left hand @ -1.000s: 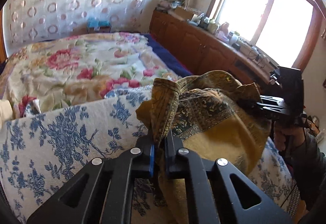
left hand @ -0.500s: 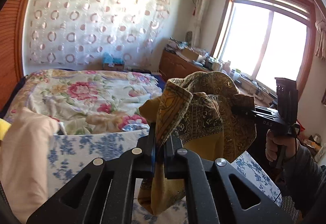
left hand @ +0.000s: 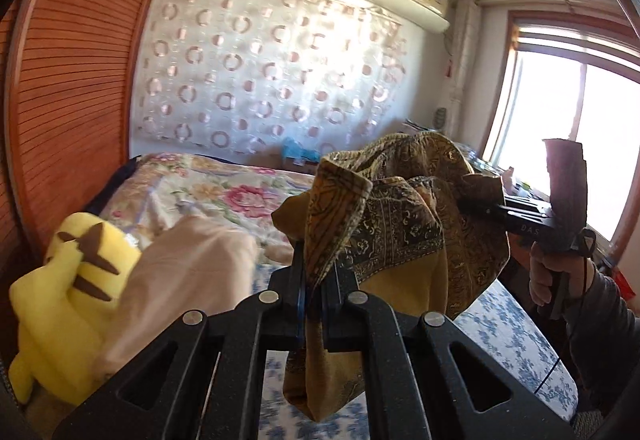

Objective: Fold small clothes
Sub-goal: 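Lift the gold shirt bundle with both grippers and carry it toward the yellow plush toy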

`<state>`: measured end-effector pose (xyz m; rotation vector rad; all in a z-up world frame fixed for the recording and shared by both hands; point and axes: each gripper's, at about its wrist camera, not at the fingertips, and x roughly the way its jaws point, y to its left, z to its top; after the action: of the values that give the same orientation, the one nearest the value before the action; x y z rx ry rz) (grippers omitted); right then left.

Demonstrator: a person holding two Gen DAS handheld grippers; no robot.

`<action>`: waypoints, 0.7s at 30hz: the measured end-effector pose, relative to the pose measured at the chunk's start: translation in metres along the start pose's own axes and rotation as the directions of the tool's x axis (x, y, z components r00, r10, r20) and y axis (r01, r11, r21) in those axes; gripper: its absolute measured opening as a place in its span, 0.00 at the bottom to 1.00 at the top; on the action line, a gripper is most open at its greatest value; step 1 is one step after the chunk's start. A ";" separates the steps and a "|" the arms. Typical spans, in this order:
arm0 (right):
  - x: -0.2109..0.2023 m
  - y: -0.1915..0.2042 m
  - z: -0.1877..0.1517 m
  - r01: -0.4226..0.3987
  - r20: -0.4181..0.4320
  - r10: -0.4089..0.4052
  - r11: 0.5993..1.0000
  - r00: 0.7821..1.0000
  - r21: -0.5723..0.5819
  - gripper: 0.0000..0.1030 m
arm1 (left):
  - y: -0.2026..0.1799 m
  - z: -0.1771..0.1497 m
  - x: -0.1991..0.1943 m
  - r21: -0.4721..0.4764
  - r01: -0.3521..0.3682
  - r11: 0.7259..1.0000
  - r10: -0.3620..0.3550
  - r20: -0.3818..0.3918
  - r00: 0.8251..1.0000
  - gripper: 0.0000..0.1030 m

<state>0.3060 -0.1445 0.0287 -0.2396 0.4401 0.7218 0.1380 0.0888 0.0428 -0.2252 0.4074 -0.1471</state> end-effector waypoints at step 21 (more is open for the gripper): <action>0.219 0.027 0.104 -0.191 -0.147 0.152 0.935 0.977 -0.299 0.12 | 0.117 -0.053 -0.007 -0.179 -0.230 0.957 0.221 -0.066 0.973 0.06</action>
<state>0.4654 0.0402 0.0169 -0.5510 0.4657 0.9529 0.1217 0.1935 -0.0309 -0.3575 0.4895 0.1115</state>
